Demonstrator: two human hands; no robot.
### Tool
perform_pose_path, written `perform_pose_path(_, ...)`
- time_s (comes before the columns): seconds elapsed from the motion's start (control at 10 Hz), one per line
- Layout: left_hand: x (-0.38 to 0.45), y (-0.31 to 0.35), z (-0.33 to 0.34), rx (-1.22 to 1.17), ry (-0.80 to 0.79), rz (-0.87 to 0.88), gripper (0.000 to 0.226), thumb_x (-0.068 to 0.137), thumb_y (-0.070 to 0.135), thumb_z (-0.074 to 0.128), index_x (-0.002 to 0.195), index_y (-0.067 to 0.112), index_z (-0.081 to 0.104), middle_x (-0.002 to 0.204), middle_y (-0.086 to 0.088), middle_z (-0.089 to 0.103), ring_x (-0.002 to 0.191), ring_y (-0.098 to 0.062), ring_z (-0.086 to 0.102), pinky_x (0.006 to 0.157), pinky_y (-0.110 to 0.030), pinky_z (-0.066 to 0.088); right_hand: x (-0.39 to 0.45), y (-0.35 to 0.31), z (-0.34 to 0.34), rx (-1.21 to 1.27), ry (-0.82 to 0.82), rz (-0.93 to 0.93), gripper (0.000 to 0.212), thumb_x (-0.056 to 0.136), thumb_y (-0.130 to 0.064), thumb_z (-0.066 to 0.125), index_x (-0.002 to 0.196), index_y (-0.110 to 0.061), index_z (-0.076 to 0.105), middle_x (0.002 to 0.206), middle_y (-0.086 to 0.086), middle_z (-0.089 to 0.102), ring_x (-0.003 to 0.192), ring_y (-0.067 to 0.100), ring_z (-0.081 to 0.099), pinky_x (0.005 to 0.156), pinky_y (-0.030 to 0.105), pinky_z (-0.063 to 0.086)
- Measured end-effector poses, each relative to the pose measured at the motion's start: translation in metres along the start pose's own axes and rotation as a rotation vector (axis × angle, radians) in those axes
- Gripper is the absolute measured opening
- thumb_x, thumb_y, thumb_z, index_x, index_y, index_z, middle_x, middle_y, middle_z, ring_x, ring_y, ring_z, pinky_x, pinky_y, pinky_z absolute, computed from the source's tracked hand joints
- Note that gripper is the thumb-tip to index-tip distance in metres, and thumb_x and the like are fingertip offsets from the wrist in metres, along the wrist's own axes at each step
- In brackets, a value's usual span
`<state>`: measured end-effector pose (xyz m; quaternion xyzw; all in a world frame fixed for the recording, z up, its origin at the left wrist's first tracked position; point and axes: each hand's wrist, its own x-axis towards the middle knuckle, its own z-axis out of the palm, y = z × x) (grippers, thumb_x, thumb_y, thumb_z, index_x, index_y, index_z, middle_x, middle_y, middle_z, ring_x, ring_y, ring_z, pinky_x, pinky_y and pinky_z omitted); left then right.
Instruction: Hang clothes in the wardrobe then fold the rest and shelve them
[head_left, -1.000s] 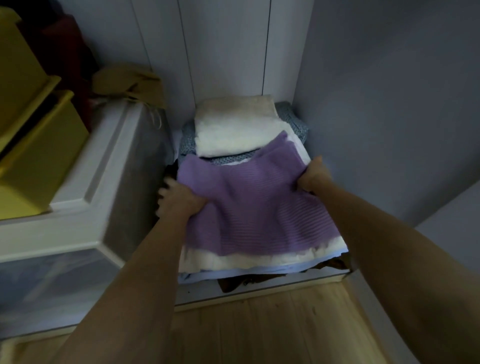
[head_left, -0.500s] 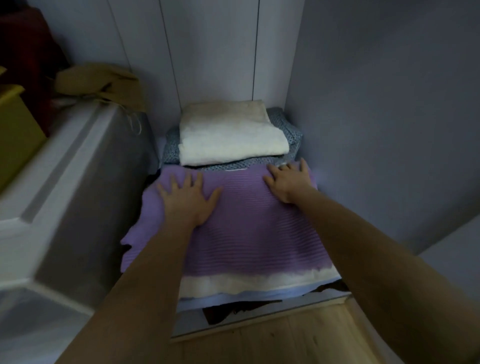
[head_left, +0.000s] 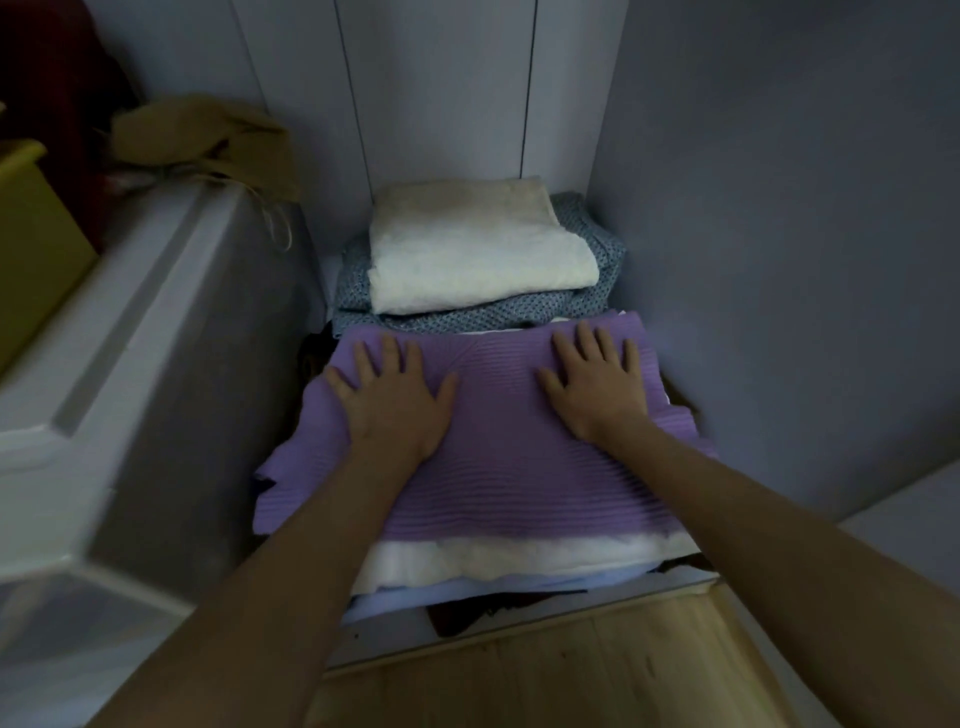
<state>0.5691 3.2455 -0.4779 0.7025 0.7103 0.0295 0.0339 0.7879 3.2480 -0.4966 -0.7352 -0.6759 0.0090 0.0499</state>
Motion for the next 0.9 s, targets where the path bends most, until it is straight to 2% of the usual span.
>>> perform_pose_path(0.1,-0.028,-0.005,0.013,-0.045,-0.03,-0.002,0.075,0.094,0.067,0.014,0.155,0.023,0.008,0.162,-0.004,0.003,0.147,-0.034,0.001,0.116,-0.058,0.003,-0.011,0.017,0.012,0.037,-0.108,-0.055,0.064,0.098,-0.058,0.018,0.154,-0.031,0.002,0.162,0.002,-0.006,0.148,0.021,-0.009,0.118,0.045,-0.011)
perform_pose_path(0.2,-0.033,-0.015,0.025,-0.104,-0.098,-0.014,0.075,0.094,0.066,0.014,0.155,0.024,0.003,0.162,-0.003,-0.003,0.148,-0.032,-0.002,0.117,-0.056,0.002,-0.006,0.016,0.018,0.053,-0.157,-0.058,0.064,0.098,-0.059,0.017,0.153,-0.032,0.0,0.161,0.002,-0.008,0.148,0.021,-0.01,0.118,0.045,-0.011)
perform_pose_path(0.3,-0.034,-0.013,0.016,-0.07,-0.066,-0.017,0.074,0.095,0.065,0.015,0.155,0.023,0.006,0.162,-0.005,0.0,0.148,-0.032,-0.001,0.117,-0.055,0.002,-0.02,0.012,0.006,0.015,-0.107,-0.042,0.064,0.098,-0.058,0.018,0.154,-0.028,0.005,0.162,0.004,-0.004,0.148,0.021,-0.007,0.118,0.045,-0.008)
perform_pose_path(0.4,-0.06,-0.02,0.013,0.011,0.059,-0.045,0.076,0.094,0.066,0.013,0.155,0.021,0.01,0.162,-0.007,0.006,0.148,-0.034,0.002,0.116,-0.056,-0.001,-0.059,0.017,0.003,0.029,0.019,0.024,0.065,0.097,-0.06,0.019,0.153,-0.028,0.013,0.162,0.005,0.002,0.149,0.023,0.0,0.119,0.045,-0.002)
perform_pose_path(0.5,-0.09,-0.025,0.027,-0.045,0.112,-0.075,0.083,0.087,0.071,0.004,0.155,0.022,0.009,0.161,-0.006,0.009,0.147,-0.034,0.005,0.115,-0.056,0.002,-0.078,0.026,0.015,0.107,-0.024,0.042,0.067,0.096,-0.062,0.018,0.154,-0.032,0.006,0.161,0.001,-0.008,0.148,0.022,-0.007,0.12,0.046,-0.003)
perform_pose_path(0.6,-0.086,-0.023,0.035,-0.109,0.002,-0.117,0.08,0.091,0.071,0.01,0.155,0.024,0.001,0.162,-0.005,0.001,0.148,-0.032,0.001,0.117,-0.054,0.004,-0.07,0.029,0.025,0.184,-0.083,0.034,0.066,0.097,-0.061,0.021,0.153,-0.034,0.002,0.16,-0.001,-0.014,0.148,0.022,-0.012,0.119,0.047,-0.003)
perform_pose_path(0.7,-0.078,-0.024,0.024,-0.087,-0.105,-0.084,0.08,0.091,0.07,0.016,0.155,0.024,-0.004,0.162,-0.005,-0.005,0.148,-0.032,-0.001,0.116,-0.053,0.005,-0.065,0.029,0.02,0.18,-0.181,0.028,0.067,0.097,-0.061,0.023,0.153,-0.035,-0.003,0.159,-0.002,-0.019,0.147,0.023,-0.015,0.118,0.046,-0.005)
perform_pose_path(0.8,-0.076,-0.033,-0.006,-0.043,-0.305,-0.051,0.079,0.095,0.065,0.025,0.155,0.02,0.0,0.162,-0.006,-0.003,0.147,-0.033,0.003,0.116,-0.05,0.013,-0.062,0.032,-0.003,0.145,-0.379,0.065,0.067,0.098,-0.056,0.029,0.153,-0.032,0.0,0.16,0.002,-0.017,0.148,0.028,-0.01,0.118,0.048,0.001)
perform_pose_path(0.9,-0.088,-0.033,-0.059,0.044,-0.507,0.01,0.065,0.097,0.051,0.038,0.149,0.014,0.027,0.155,-0.01,0.027,0.14,-0.031,0.028,0.112,-0.041,0.03,-0.071,0.019,-0.04,0.195,-0.605,0.089,0.066,0.099,-0.037,0.045,0.153,-0.015,0.015,0.16,0.011,0.005,0.147,0.032,0.009,0.119,0.041,0.016)
